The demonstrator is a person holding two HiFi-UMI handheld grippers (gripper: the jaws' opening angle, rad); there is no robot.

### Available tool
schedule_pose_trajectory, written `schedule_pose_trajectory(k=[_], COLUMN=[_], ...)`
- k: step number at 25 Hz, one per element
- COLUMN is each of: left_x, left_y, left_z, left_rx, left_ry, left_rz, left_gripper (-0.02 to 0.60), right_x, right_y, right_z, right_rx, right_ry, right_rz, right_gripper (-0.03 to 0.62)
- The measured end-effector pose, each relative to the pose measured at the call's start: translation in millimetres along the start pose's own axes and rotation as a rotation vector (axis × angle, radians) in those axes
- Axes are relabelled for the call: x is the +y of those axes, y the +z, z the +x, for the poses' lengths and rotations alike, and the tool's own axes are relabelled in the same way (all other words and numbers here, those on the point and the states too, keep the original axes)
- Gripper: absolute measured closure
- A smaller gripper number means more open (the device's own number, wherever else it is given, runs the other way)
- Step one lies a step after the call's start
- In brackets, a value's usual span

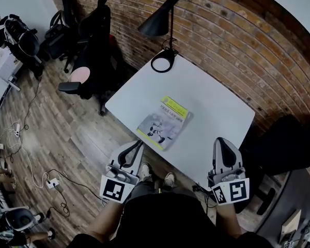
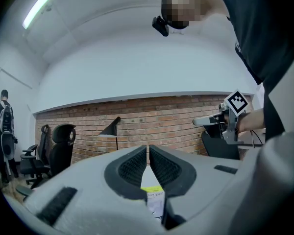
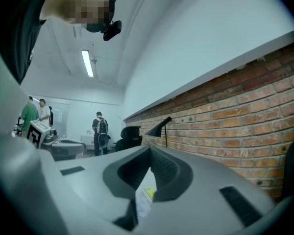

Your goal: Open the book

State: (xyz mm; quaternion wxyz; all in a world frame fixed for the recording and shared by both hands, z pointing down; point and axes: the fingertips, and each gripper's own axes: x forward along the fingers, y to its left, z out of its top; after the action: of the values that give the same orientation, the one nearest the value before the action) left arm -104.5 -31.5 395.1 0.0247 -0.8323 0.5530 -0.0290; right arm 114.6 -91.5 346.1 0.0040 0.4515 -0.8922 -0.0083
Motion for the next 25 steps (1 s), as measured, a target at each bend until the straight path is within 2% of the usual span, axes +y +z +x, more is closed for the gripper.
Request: schedule_pose_trajectory(k=[8, 14, 16, 20, 22, 25], left_x=[4.7, -8.9, -15.6, -33.1, -43.1, -56.3], left_y=[-22.8, -59.1, -75.0, -115.0, -138.5, -172.9], left_z=[17.1, 36.0, 43.1, 57.7, 64.8, 75.9], left_rx=[0.077, 0.143, 0.165, 0.233, 0.281, 0.347], left_ry=[-0.027, -0.091, -0.130, -0.213, -0.247, -0.290], left_rz=[0.017, 0.037, 0.067, 0.148, 0.135, 0.057], left_gripper=[0.541, 0.530, 0.468, 0.462, 0.442, 0.430], right_x=[0.3, -5.0, -7.4, -15.2, -19.5, -24.2], right_y=[-10.0, -16.0, -18.0, -25.8, -30.0, -36.6], right_z=[8.0, 3.1, -0.1, -9.2, -13.9, -21.6], right_rx=[0.025, 0.041, 0.048, 0.071, 0.081, 0.100], right_ry=[-0.016, -0.042, -0.054, -0.081, -0.097, -0.124], right_rz=[0.012, 0.015, 0.017, 0.022, 0.023, 0.030], right_gripper=[0.583, 0.583, 0.583, 0.583, 0.583, 0.583])
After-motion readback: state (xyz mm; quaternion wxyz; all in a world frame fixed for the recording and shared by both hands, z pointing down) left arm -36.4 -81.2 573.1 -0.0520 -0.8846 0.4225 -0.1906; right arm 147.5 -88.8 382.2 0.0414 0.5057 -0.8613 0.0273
